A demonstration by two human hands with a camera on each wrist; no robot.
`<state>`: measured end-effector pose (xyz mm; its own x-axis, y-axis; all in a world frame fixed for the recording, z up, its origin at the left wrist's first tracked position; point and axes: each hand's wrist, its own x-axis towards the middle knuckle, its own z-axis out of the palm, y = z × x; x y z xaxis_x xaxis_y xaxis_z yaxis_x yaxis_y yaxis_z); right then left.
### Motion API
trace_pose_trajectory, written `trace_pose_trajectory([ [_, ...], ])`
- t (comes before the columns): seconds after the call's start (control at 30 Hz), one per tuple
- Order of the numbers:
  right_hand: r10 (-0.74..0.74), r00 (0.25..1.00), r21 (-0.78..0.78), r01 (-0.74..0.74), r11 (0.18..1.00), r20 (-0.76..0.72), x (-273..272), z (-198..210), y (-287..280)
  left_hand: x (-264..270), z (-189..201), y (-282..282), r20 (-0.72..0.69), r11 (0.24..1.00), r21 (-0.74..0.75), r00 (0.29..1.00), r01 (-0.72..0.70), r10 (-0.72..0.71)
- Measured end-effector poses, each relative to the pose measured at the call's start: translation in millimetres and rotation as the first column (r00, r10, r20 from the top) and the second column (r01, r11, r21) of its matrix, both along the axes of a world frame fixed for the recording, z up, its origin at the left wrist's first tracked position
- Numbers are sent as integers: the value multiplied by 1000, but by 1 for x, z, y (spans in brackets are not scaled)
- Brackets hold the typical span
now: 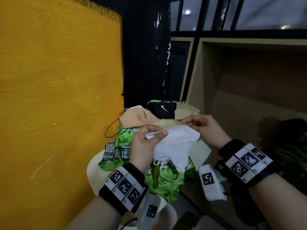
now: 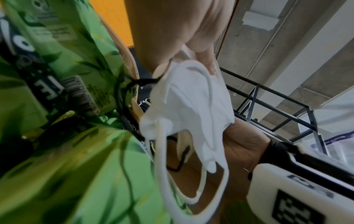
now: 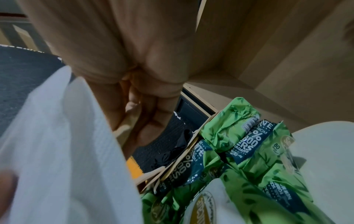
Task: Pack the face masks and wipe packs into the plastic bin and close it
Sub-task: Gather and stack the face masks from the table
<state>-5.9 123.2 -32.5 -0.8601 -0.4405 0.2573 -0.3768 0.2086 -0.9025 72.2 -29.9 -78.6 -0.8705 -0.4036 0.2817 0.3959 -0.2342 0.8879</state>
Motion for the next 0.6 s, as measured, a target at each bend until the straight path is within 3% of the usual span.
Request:
trace_pose_trajectory([
  [0.17, 78, 995, -5, -78, 997, 68, -1, 6, 4, -3, -5, 1, 18, 1000, 6, 999, -28, 28],
  [0.3, -153, 988, -3, 153, 988, -3, -44, 16, 11, -2, -11, 2, 20, 999, -13, 998, -52, 52],
  [0.37, -280, 951, 174, 301, 938, -132, -70, 15, 14, -3, -11, 3, 17, 998, 25, 999, -49, 49],
  [0.43, -301, 914, 399, 392, 829, -273, -85, 11, 12, -6, -11, 2, 11, 996, 43, 997, -83, 82],
  [0.6, -44, 895, 683, 369, 630, -444, -103, 0, -5, -15, -3, 4, 20, 997, 68, 999, -48, 47],
])
